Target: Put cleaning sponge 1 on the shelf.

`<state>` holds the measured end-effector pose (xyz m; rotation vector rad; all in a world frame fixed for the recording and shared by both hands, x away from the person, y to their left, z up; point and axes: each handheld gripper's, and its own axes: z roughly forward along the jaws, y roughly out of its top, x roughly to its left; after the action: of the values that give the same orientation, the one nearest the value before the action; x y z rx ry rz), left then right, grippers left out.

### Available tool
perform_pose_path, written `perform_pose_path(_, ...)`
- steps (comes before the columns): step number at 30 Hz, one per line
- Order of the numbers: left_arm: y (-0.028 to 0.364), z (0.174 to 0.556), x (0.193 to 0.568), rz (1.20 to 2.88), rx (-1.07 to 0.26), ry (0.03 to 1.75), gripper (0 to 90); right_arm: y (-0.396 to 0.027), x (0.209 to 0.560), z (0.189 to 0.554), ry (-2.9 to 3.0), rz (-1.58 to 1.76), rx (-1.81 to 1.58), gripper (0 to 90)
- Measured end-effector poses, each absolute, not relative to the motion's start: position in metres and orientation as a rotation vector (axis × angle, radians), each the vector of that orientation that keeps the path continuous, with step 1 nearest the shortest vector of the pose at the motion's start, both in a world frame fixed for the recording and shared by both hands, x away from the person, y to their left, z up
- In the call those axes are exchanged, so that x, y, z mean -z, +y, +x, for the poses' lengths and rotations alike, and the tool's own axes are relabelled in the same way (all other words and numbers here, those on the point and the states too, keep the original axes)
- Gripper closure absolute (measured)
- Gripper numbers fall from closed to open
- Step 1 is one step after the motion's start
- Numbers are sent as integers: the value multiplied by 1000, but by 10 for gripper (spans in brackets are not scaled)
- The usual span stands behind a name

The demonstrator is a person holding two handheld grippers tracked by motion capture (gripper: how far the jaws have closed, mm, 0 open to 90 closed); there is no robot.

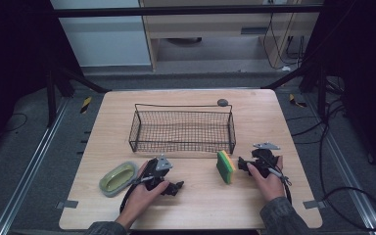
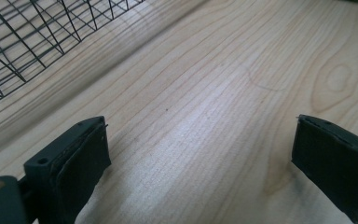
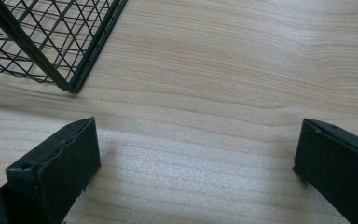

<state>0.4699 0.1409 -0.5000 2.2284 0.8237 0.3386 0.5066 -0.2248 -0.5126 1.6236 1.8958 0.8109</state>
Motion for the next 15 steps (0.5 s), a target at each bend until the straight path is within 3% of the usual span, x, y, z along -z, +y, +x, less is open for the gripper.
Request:
perform_pose_path(7, 148, 461, 483, 2164, -337, 776, 37, -224, 512, 508, 1906, 1619, -817, 4)
perform_pose_path(15, 173, 463, 445, 2174, -435, 833, 44, -227, 513, 505, 1957, 1571, -833, 4)
